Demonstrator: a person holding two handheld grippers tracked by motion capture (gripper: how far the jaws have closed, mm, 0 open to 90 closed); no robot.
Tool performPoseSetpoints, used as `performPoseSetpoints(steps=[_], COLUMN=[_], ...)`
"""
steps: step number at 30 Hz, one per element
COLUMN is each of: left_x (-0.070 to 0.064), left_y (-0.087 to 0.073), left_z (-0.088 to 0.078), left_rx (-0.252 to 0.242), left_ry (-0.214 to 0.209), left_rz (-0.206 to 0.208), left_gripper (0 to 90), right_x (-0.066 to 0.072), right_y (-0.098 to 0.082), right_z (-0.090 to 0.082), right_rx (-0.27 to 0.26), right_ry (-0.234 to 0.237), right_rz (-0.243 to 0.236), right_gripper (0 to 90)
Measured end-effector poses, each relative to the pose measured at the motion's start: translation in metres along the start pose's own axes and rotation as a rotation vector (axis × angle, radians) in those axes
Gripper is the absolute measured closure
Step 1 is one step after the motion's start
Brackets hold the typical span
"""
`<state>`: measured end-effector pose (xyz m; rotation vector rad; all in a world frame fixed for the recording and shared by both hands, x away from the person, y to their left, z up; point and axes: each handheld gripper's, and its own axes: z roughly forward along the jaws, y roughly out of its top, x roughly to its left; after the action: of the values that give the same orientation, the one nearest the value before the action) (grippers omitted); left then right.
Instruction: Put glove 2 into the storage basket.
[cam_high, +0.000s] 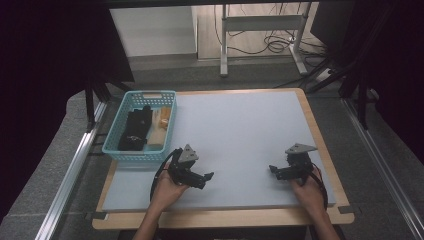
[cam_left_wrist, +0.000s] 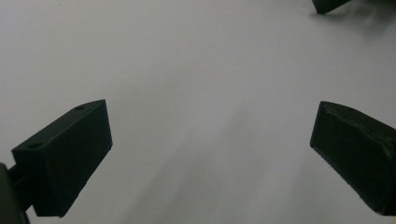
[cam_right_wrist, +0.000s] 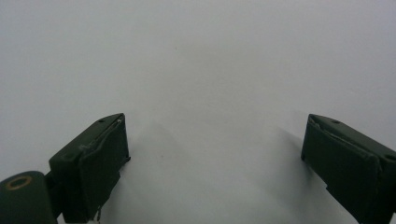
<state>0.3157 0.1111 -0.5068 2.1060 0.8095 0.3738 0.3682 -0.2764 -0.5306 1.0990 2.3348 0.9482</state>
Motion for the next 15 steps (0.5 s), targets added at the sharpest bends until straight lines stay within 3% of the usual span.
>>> performPoseSetpoints(steps=[8,15], left_x=[-0.003,-0.006], left_y=[-0.016,-0.032], left_z=[0.012,0.024], left_rx=[0.056,0.141], left_ry=[0.009,0.022], left_rz=[-0.005,-0.004], left_gripper=[0.0,0.0], right_x=[0.000,0.000], right_y=[0.000,0.000], right_z=[0.000,0.000], right_rx=[0.000,0.000], right_ry=[0.000,0.000], right_rz=[0.000,0.000], right_gripper=[7.0,7.0])
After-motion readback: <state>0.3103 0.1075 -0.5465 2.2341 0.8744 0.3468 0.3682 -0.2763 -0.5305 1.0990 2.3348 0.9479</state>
